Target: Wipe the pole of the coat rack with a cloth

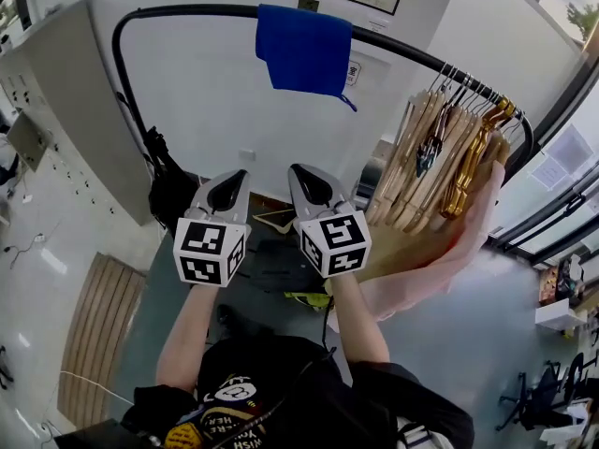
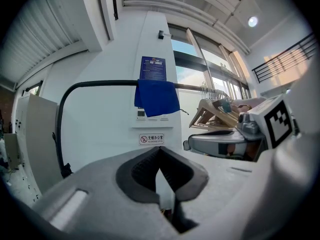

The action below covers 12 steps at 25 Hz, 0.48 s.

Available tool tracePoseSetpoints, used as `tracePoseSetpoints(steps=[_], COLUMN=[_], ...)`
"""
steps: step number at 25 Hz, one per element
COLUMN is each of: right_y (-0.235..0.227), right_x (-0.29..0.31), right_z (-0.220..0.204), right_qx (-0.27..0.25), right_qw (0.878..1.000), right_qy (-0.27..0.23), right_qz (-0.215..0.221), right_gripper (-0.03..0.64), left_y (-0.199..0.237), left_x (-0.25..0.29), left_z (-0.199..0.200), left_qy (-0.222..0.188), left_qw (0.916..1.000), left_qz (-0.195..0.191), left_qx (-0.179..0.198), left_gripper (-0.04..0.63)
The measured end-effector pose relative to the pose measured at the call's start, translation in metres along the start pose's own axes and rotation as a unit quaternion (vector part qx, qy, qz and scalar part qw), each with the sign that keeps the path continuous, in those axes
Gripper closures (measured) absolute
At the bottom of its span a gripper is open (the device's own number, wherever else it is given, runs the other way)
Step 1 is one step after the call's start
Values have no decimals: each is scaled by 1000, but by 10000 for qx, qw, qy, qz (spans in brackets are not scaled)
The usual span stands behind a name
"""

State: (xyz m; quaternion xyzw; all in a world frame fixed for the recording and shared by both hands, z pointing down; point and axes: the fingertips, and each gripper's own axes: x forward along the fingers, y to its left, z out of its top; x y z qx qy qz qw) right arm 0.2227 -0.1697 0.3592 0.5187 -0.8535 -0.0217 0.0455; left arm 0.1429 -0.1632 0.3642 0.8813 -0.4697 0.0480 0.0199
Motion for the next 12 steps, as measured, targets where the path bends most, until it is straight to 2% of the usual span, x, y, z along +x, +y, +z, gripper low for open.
tracePoseSetpoints(steps=[12], right_y=[11], right_x=[-7], right_z=[-4], right_qx=[-177], right_qw=[9998], right_qy=[55], right_qz=[51], right_gripper=[615], left_y=[-10], left_x=[-4], left_z=[-1], left_qy=[-76], left_qw=[10000], left_qz=[-29], left_qx=[-14], left_gripper=[592])
